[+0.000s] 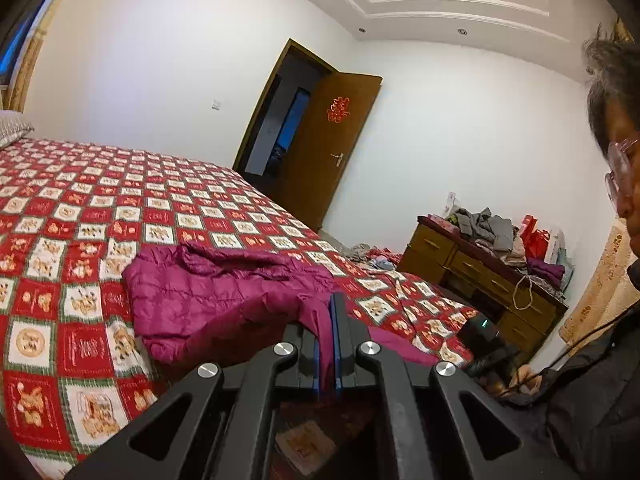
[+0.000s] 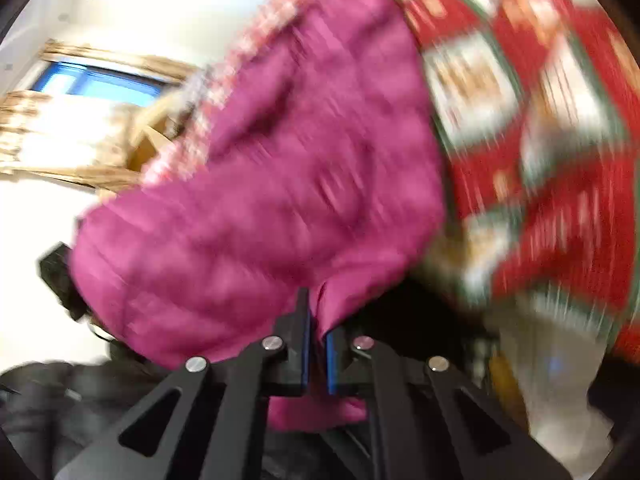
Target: Fold large clothes
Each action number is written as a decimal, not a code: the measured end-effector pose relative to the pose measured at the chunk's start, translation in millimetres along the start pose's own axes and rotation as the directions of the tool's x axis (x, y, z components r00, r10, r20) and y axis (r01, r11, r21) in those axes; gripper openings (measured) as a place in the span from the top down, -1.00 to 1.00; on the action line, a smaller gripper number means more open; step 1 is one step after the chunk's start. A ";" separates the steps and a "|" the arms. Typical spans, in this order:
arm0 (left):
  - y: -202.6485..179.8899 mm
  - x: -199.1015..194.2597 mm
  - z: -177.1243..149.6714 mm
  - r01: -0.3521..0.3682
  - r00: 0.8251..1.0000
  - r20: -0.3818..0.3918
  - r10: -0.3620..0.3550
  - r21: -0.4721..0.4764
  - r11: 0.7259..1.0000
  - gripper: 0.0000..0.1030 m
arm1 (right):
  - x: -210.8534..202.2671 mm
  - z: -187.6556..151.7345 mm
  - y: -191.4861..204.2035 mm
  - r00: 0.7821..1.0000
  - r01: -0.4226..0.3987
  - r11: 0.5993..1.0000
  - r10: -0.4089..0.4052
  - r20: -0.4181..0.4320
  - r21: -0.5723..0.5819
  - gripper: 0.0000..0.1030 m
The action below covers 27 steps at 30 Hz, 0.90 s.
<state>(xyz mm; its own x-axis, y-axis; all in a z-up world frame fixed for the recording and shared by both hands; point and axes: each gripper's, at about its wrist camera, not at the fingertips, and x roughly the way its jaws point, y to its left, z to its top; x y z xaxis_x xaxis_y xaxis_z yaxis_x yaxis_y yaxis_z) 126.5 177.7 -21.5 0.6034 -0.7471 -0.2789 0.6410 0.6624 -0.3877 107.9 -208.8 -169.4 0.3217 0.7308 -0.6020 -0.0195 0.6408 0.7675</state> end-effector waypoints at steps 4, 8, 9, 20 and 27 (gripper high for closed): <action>11.1 16.5 24.2 -0.057 0.998 0.004 0.057 -0.005 0.998 0.93 | -22.5 52.9 27.5 0.992 -0.068 0.996 0.075 0.098 -0.064 0.82; 46.4 42.6 58.5 -0.126 0.992 -0.013 0.125 -0.081 0.989 0.93 | -38.3 114.4 57.5 0.976 -0.084 0.987 0.109 0.189 -0.136 0.82; 55.3 49.5 64.6 -0.147 0.989 -0.020 0.146 -0.091 0.985 0.93 | -42.4 126.0 60.0 0.972 -0.080 0.986 0.111 0.210 -0.150 0.82; 196.7 202.5 89.3 -0.433 0.891 -0.242 0.383 -0.206 0.877 0.93 | 16.2 278.5 5.2 0.937 0.073 0.997 -0.073 0.342 0.013 0.82; 264.6 279.1 35.9 -0.600 0.752 -0.466 0.465 -0.193 0.777 0.91 | 82.4 298.2 -36.8 0.898 0.264 0.961 -0.276 0.343 0.081 0.82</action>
<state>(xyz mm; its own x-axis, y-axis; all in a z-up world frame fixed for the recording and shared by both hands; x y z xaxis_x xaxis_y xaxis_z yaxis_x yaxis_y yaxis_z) 481.5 146.5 -170.3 0.5314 -0.2795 -0.7997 0.0445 0.9519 -0.3032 417.3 -242.3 -181.5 0.6189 0.3991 -0.6765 0.1427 0.7898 0.5965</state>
